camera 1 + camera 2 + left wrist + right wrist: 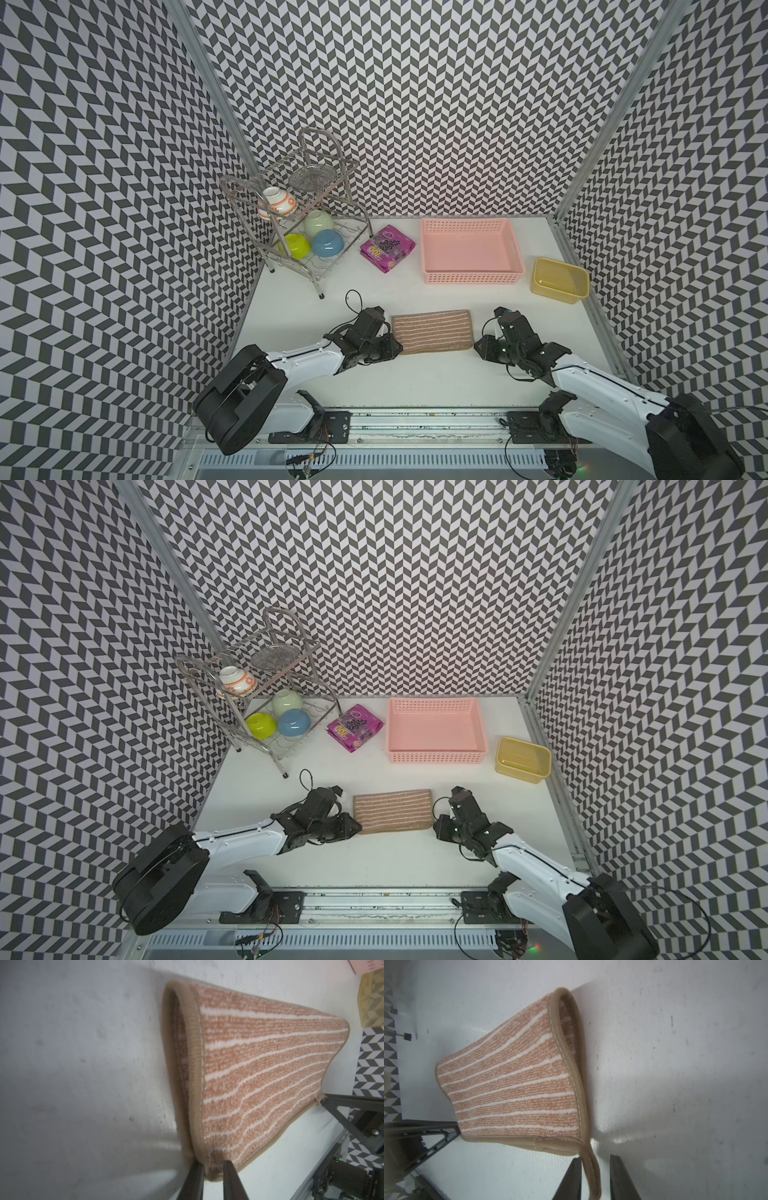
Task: Fold the square dishcloth
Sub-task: Smooth out the cleaning item at the center of the board.
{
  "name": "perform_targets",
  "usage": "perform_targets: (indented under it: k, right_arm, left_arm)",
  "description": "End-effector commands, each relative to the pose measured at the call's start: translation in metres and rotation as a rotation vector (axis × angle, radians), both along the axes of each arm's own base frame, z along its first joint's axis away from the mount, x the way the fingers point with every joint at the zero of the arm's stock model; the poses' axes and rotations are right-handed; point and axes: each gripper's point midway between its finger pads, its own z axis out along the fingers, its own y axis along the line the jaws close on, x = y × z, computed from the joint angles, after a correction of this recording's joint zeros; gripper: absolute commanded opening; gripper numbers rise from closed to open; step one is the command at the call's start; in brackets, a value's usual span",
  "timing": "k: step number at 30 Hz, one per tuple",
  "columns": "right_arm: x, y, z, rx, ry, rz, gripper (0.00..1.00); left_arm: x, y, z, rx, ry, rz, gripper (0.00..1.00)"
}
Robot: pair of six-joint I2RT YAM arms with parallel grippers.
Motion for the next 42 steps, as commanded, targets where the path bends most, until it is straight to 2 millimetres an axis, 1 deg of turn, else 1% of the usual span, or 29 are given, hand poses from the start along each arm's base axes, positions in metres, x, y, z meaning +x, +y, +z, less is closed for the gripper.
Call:
perform_targets:
  k: [1,6,9,11,14,16,21,25,28,32,35,40,42]
  right_arm:
    - [0.007,-0.003,0.012,-0.009,-0.064,-0.008,0.3]
    - [0.013,-0.005,0.038,-0.001,-0.139,-0.019,0.32]
    - [0.016,-0.004,0.056,0.009,-0.189,-0.015,0.32]
    - [0.017,-0.001,0.067,0.029,-0.216,-0.003,0.31]
    - [0.017,0.012,0.078,0.072,-0.24,0.031,0.28]
    - [0.015,0.022,0.08,0.092,-0.245,0.059,0.25]
    - [0.007,0.057,0.081,0.139,-0.246,0.154,0.2]
    - [-0.002,0.078,0.072,0.152,-0.213,0.223,0.19]
    - [-0.005,0.083,0.062,0.139,-0.186,0.243,0.19]
    - [-0.006,0.078,0.046,0.1,-0.16,0.227,0.18]
    - [-0.003,0.073,0.035,0.068,-0.146,0.2,0.17]
    - [0.0,0.07,0.027,0.046,-0.142,0.177,0.17]
    - [0.0,0.068,0.021,0.03,-0.133,0.171,0.17]
  left_arm:
    - [0.001,0.018,-0.001,0.091,-0.009,0.039,0.3]
    - [0.009,0.016,0.024,0.067,-0.061,0.056,0.37]
    - [0.015,0.018,0.038,0.071,-0.095,0.073,0.4]
    - [0.019,0.019,0.046,0.074,-0.12,0.087,0.41]
    - [0.026,0.017,0.06,0.062,-0.158,0.098,0.41]
    - [0.031,0.014,0.067,0.044,-0.182,0.097,0.41]
    - [0.038,-0.007,0.078,-0.042,-0.217,0.058,0.36]
    - [0.038,-0.022,0.075,-0.077,-0.212,0.013,0.36]
    - [0.036,-0.025,0.059,-0.062,-0.18,-0.011,0.35]
    - [0.032,-0.024,0.033,-0.029,-0.134,-0.02,0.35]
    - [0.031,-0.02,0.019,0.005,-0.111,-0.014,0.33]
    - [0.029,-0.011,0.003,0.053,-0.087,-0.006,0.32]
    - [0.027,-0.008,-0.003,0.067,-0.078,-0.001,0.32]
